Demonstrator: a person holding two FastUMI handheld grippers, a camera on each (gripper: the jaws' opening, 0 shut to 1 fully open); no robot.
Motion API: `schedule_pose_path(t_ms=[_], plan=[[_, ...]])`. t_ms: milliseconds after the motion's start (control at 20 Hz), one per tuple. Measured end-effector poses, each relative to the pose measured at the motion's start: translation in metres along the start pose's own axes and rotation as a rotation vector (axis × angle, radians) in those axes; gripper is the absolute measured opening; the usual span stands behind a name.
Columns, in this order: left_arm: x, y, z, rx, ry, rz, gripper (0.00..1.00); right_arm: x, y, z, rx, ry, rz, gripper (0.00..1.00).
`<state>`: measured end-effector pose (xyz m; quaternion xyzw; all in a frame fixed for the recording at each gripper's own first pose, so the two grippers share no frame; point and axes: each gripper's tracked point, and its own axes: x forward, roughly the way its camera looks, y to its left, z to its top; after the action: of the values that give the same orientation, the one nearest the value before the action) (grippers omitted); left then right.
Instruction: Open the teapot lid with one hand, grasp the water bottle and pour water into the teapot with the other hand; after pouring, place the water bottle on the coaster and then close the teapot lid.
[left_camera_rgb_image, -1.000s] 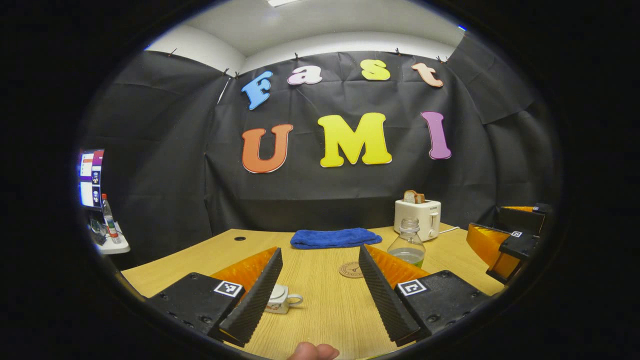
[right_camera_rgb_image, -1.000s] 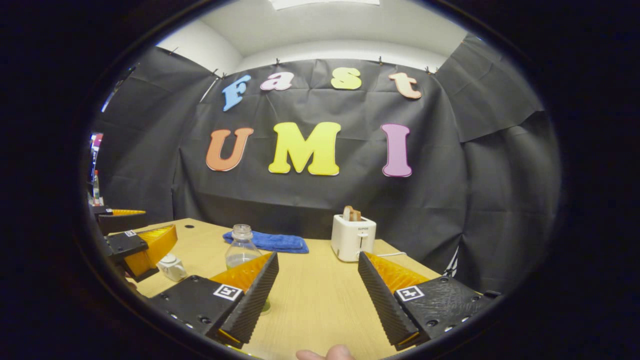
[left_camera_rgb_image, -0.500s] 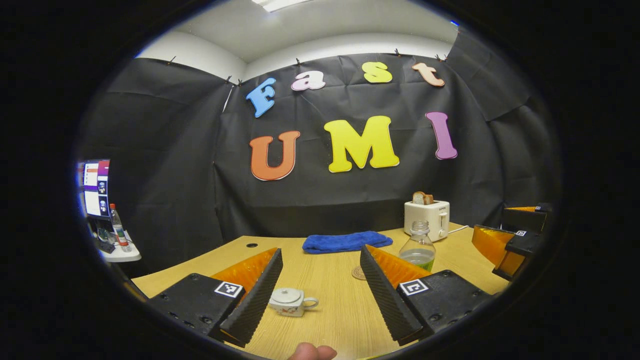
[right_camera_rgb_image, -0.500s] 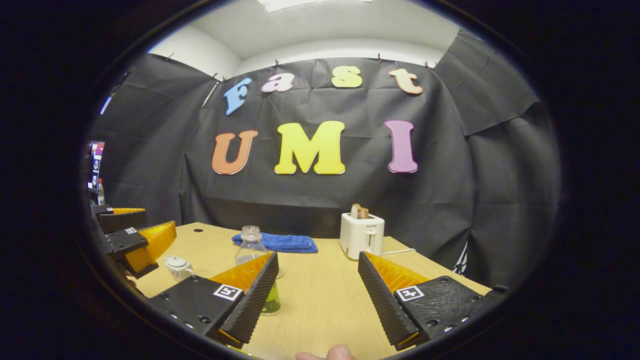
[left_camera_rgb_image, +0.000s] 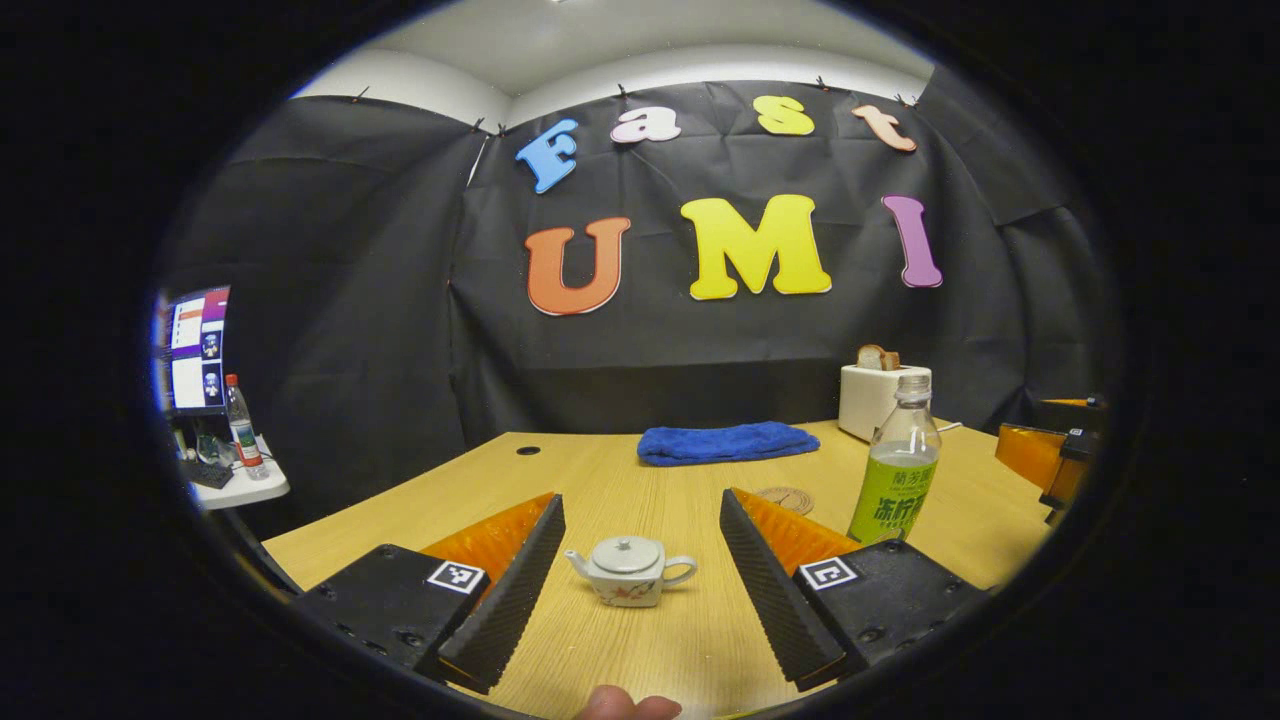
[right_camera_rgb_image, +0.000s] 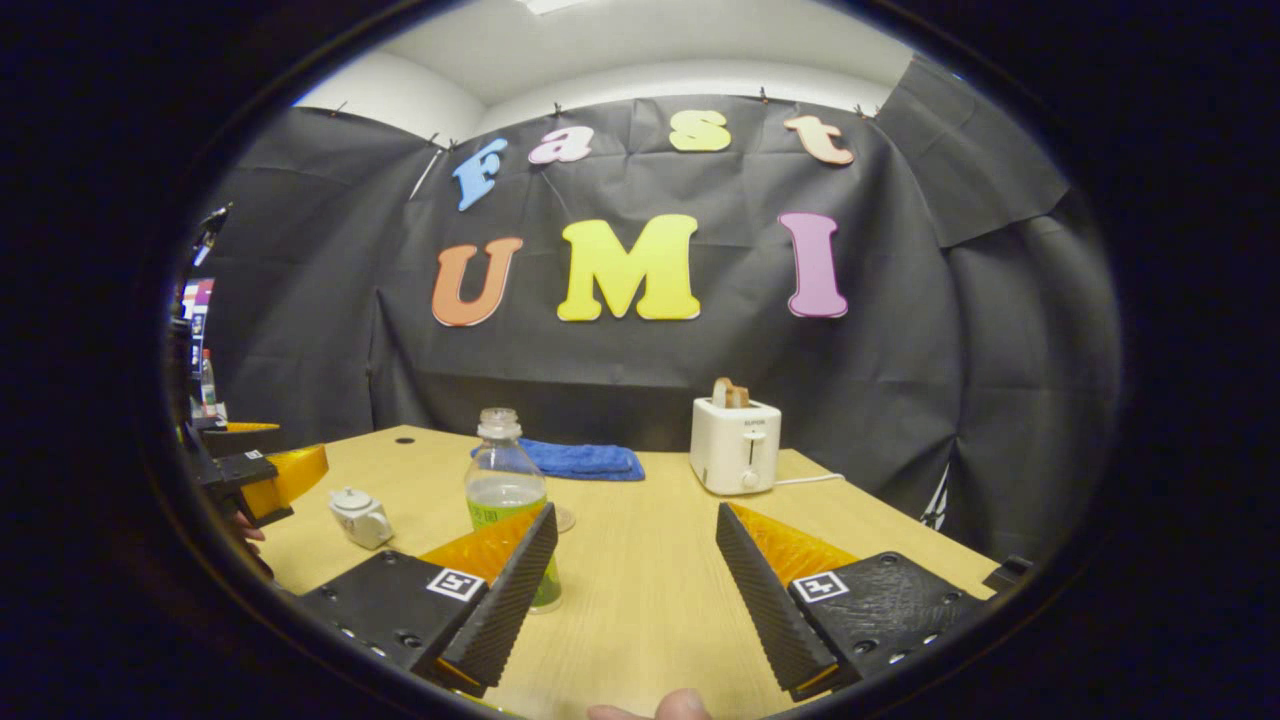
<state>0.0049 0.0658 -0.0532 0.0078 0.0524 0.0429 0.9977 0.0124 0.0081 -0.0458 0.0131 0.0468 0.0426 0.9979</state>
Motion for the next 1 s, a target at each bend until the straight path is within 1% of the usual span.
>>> schedule_pose_path(t_ms=[150, 200, 300, 400, 500, 550, 600, 650, 700, 750, 800, 850, 900, 950, 1000], plan=[[0.018, 0.003, -0.014, -0.011, 0.030, -0.005, 0.98, 0.004, -0.010, -0.008, -0.002, 0.022, -0.021, 0.95], [0.024, 0.005, -0.019, -0.010, 0.044, -0.003, 0.98, 0.006, -0.012, -0.009, -0.005, 0.028, -0.024, 0.97], [0.036, 0.009, -0.028, -0.001, 0.065, 0.004, 0.98, 0.006, -0.016, -0.012, -0.012, 0.033, -0.033, 0.97], [0.049, 0.013, -0.033, 0.000, 0.084, 0.011, 0.93, 0.008, -0.019, -0.013, -0.017, 0.035, -0.041, 0.97], [0.058, 0.014, -0.042, -0.006, 0.113, 0.013, 0.84, 0.012, -0.023, -0.015, -0.013, 0.041, -0.050, 0.95], [0.063, 0.015, -0.046, -0.008, 0.127, 0.015, 0.78, 0.013, -0.024, -0.017, -0.011, 0.044, -0.053, 0.96], [0.065, 0.016, -0.048, -0.010, 0.138, 0.017, 0.75, 0.015, -0.025, -0.017, -0.011, 0.048, -0.055, 0.97], [0.067, 0.016, -0.051, -0.011, 0.150, 0.019, 0.67, 0.017, -0.025, -0.019, -0.011, 0.052, -0.055, 0.97], [0.069, 0.016, -0.054, -0.010, 0.161, 0.021, 0.65, 0.018, -0.025, -0.019, -0.011, 0.054, -0.056, 0.97], [0.070, 0.017, -0.057, -0.008, 0.169, 0.022, 0.56, 0.019, -0.026, -0.020, -0.012, 0.055, -0.057, 0.98], [0.070, 0.016, -0.059, -0.006, 0.177, 0.023, 0.52, 0.021, -0.026, -0.020, -0.014, 0.057, -0.056, 0.98], [0.072, 0.015, -0.057, -0.003, 0.169, 0.020, 0.43, 0.023, -0.025, -0.021, -0.016, 0.059, -0.055, 0.98], [0.072, 0.015, -0.057, -0.002, 0.173, 0.026, 0.43, 0.024, -0.023, -0.022, -0.018, 0.063, -0.051, 0.98], [0.072, 0.016, -0.058, 0.000, 0.172, 0.032, 0.36, 0.025, -0.022, -0.024, -0.020, 0.068, -0.047, 0.98], [0.073, 0.018, -0.056, 0.007, 0.173, 0.046, 0.34, 0.026, -0.020, -0.025, -0.021, 0.072, -0.041, 0.96]])
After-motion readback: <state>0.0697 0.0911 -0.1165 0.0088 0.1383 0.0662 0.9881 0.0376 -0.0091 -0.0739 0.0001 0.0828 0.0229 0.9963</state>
